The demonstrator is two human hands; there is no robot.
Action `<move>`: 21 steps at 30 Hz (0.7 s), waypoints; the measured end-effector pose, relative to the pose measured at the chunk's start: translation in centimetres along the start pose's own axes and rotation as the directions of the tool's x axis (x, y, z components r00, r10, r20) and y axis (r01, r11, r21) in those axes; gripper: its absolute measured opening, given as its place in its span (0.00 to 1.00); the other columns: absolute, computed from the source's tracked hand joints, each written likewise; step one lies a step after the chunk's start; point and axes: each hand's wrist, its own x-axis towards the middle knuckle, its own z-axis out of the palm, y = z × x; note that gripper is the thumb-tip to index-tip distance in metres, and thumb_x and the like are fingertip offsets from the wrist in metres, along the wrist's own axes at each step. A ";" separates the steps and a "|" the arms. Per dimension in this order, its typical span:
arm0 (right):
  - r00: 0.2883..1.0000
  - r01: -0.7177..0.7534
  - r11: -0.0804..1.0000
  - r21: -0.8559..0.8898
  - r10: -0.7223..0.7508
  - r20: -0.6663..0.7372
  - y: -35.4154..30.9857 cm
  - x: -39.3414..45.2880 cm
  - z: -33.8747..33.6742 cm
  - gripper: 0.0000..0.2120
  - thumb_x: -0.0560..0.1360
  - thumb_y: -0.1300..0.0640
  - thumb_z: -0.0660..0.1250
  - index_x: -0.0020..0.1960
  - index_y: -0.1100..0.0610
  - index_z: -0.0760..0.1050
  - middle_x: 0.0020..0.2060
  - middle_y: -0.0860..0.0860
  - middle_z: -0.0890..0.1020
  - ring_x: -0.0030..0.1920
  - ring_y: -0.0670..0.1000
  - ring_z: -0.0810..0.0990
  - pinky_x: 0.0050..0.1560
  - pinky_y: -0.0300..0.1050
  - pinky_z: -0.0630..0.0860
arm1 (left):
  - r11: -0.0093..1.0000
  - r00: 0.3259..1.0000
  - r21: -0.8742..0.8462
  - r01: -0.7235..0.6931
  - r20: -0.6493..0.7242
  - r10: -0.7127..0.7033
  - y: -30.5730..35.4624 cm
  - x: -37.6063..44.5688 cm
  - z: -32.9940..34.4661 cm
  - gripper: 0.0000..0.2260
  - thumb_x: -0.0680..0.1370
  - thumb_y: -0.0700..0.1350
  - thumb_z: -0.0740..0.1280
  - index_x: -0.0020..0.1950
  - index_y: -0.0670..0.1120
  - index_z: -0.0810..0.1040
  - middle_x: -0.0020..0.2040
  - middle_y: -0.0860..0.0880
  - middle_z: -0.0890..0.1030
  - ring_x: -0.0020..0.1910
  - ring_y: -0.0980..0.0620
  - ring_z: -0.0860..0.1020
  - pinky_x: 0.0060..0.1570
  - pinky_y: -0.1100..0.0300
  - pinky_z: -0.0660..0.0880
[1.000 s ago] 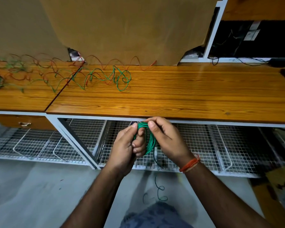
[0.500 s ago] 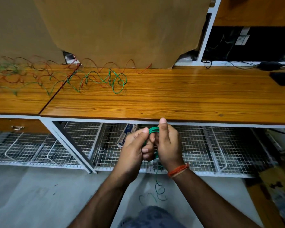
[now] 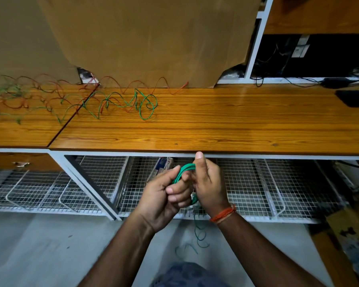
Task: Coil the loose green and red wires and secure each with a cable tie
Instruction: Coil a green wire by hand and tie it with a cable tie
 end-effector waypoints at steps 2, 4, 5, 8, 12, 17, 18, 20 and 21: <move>0.998 -0.043 0.998 0.042 0.040 0.057 0.4 0.1 -0.1 0.24 0.82 0.37 0.55 0.35 0.51 0.69 0.27 0.51 0.69 0.28 0.52 0.66 0.30 0.56 0.63 | 1.000 0.999 -0.021 -0.022 -0.049 0.021 0.0 0.1 0.0 0.16 0.83 0.48 0.57 0.39 0.45 0.76 0.23 0.56 0.61 0.20 0.60 0.60 0.25 0.64 0.58; 0.988 -0.068 0.997 0.024 0.064 0.139 1.1 0.3 -0.9 0.23 0.82 0.37 0.55 0.37 0.51 0.72 0.28 0.49 0.72 0.29 0.50 0.69 0.31 0.52 0.67 | 0.995 0.994 -0.090 -0.043 -0.101 0.034 0.1 0.1 -0.3 0.16 0.83 0.48 0.57 0.38 0.46 0.75 0.23 0.56 0.61 0.20 0.60 0.59 0.24 0.65 0.55; 0.979 -0.092 0.996 0.014 0.088 0.183 1.4 0.4 -1.6 0.23 0.82 0.38 0.56 0.39 0.52 0.73 0.29 0.49 0.74 0.29 0.49 0.71 0.30 0.48 0.68 | 0.990 0.991 -0.127 -0.058 -0.123 0.042 0.3 0.0 -0.5 0.15 0.83 0.48 0.57 0.38 0.46 0.74 0.23 0.56 0.61 0.20 0.60 0.58 0.24 0.65 0.54; 0.945 -0.124 0.989 -0.075 0.141 0.294 2.8 0.3 -4.3 0.14 0.83 0.47 0.64 0.44 0.55 0.76 0.32 0.48 0.77 0.32 0.46 0.73 0.33 0.41 0.70 | 0.974 0.982 -0.192 -0.119 -0.168 0.087 1.5 -0.3 -1.1 0.15 0.83 0.48 0.57 0.38 0.47 0.73 0.23 0.55 0.62 0.23 0.59 0.52 0.24 0.66 0.52; 0.938 -0.090 0.974 -0.209 0.153 0.311 4.4 -0.1 -8.2 0.04 0.78 0.62 0.73 0.46 0.55 0.80 0.37 0.46 0.81 0.38 0.44 0.78 0.40 0.38 0.74 | 0.951 0.957 -0.221 -0.217 -0.241 0.162 3.3 -0.6 -2.8 0.17 0.86 0.48 0.54 0.39 0.48 0.72 0.23 0.55 0.62 0.21 0.59 0.53 0.23 0.67 0.54; 0.989 -0.034 0.960 -0.277 0.072 0.129 5.1 -0.6 -10.9 0.09 0.77 0.64 0.73 0.50 0.51 0.85 0.46 0.44 0.86 0.51 0.45 0.84 0.53 0.46 0.80 | 0.900 0.909 -0.250 -0.356 -0.318 0.271 4.3 -0.7 -4.3 0.19 0.86 0.47 0.54 0.38 0.48 0.74 0.24 0.55 0.63 0.20 0.59 0.61 0.23 0.67 0.59; 0.986 0.018 0.946 -0.323 0.037 0.163 4.9 -0.7 -10.8 0.08 0.78 0.63 0.73 0.50 0.50 0.85 0.46 0.44 0.86 0.51 0.45 0.84 0.54 0.45 0.80 | 0.895 0.902 -0.246 -0.371 -0.326 0.284 4.2 -0.6 -4.3 0.18 0.87 0.48 0.54 0.39 0.48 0.73 0.24 0.55 0.63 0.21 0.59 0.61 0.24 0.67 0.60; 0.959 0.153 0.909 -0.387 -0.041 0.280 3.9 -1.0 -10.0 0.06 0.78 0.61 0.72 0.50 0.51 0.86 0.45 0.43 0.84 0.51 0.44 0.82 0.52 0.41 0.79 | 0.903 0.891 -0.197 -0.382 -0.337 0.304 3.5 -0.3 -3.9 0.16 0.87 0.49 0.54 0.42 0.48 0.71 0.26 0.56 0.64 0.22 0.60 0.62 0.25 0.67 0.62; 0.938 0.222 0.893 -0.393 -0.086 0.335 3.3 -1.1 -9.4 0.05 0.78 0.60 0.72 0.50 0.53 0.86 0.45 0.43 0.84 0.50 0.44 0.82 0.51 0.39 0.78 | 0.916 0.883 -0.127 -0.380 -0.343 0.319 3.0 -0.1 -3.7 0.15 0.87 0.50 0.54 0.43 0.48 0.70 0.27 0.56 0.65 0.23 0.59 0.63 0.26 0.66 0.63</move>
